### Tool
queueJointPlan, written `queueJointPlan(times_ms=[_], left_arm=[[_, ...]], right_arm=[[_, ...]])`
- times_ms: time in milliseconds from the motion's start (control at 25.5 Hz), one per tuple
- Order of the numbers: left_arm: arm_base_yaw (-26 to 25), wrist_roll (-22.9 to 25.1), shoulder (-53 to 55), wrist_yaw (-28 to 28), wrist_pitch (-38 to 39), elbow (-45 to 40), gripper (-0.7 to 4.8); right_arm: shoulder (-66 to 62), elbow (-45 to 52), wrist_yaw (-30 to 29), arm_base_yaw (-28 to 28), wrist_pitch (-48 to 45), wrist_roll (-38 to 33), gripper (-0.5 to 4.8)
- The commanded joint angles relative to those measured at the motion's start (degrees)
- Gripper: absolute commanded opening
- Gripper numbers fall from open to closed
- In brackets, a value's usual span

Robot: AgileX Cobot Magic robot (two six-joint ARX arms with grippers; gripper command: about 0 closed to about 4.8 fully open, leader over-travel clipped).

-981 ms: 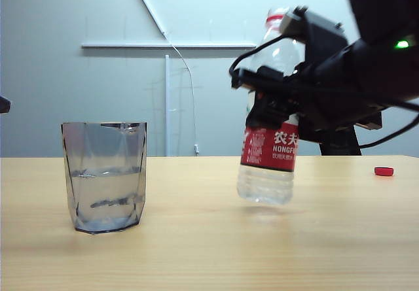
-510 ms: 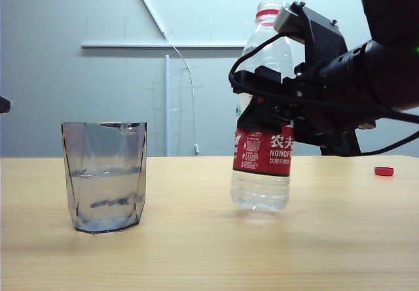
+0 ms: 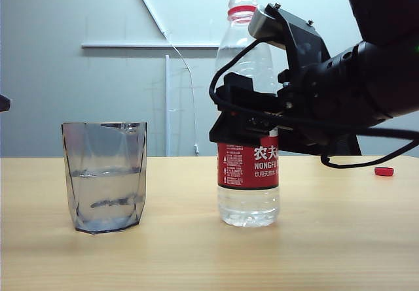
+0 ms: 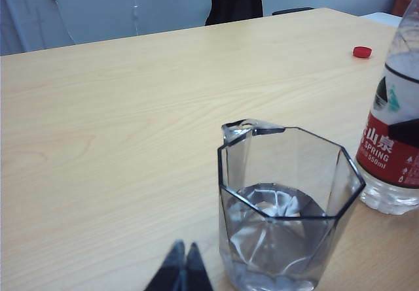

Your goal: Pick up the mineral water bottle on the table and pour water into the mug until it's half full.

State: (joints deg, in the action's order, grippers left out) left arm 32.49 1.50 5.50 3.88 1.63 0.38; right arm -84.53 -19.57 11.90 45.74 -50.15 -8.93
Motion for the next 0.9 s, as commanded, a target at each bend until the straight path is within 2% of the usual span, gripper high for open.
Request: queueJointPlan(times_ms=[39,353,432,785,903], left_arm=[[0.0,0.0,-1.2,-0.1,-0.3,0.1,-0.02],[-0.1,0.0,-1.7,-0.1,-0.4,0.1,-0.02],[-0.1,0.0,-1.7,-0.1,-0.4,0.1,-0.02],[-0.2,0.0,-1.7,0.0,-0.4,0.1,-0.02],[-2.8,0.0,-1.8,-0.3,-0.4,0.1,-0.02]], right_arm=[[0.2,-0.2,0.0,0.0,-0.7,0.0,4.79],[4.2,-0.3,1.0,-0.1,-9.7,0.0,4.79],[6.8,-0.4,2.3,-0.1,-10.5,0.0,4.79],[18.2,-2.1,0.7,-0.1,-11.6,0.2,4.79],[23.1,-4.6,-0.5,-0.1,-12.2,0.2,4.79]])
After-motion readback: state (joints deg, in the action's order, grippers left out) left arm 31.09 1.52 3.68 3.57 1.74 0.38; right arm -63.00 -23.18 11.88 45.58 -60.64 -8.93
